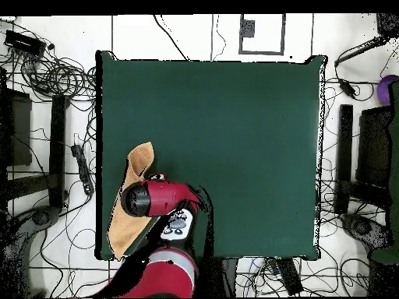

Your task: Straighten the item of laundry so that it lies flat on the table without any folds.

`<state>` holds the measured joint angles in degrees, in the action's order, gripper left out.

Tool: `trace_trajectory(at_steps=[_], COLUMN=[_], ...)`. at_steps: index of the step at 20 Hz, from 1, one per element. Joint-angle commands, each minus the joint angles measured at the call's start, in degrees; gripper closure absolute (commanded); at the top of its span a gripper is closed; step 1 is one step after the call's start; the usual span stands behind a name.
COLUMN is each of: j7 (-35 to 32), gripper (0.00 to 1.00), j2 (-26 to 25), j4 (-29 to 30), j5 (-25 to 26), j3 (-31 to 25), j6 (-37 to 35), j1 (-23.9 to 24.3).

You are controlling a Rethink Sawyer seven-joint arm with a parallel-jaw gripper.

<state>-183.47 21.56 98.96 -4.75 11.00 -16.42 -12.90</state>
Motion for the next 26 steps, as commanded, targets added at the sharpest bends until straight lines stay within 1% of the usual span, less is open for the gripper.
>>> trace_trajectory(at_steps=[1, 4, 8, 11, 13, 16, 18, 19, 22, 26], j7=[-6.86, -6.73, -6.26, -6.06, -5.66, -5.29, -5.96, -6.3, -6.75, -6.02], gripper=[0.0, 0.0, 0.0, 0.0, 0.0, 0.0, 0.0, 0.0, 0.0, 0.0], j2=[-1.91, 0.15, 0.39, 1.64, 4.89, 10.93, 12.66, 12.93, 11.12, 9.37], j4=[7.59, 8.84, 8.03, 8.43, 10.03, 14.06, 15.67, 16.37, 16.38, 15.98], j5=[-4.76, -5.41, -5.8, -5.8, -5.37, -5.91, -6.68, -7.13, -7.26, -7.15], j3=[-11.15, -10.67, -9.32, -8.25, -7.35, -8.71, -9.27, -9.73, -9.56, -9.44], j6=[3.82, 2.11, 0.72, -0.6, -2.91, -6.53, -7.19, -6.71, -3.05, -0.77], j1=[-0.79, -1.56, -2.54, -3.27, -3.91, -3.41, -3.71, -3.7, -4.36, -4.03])
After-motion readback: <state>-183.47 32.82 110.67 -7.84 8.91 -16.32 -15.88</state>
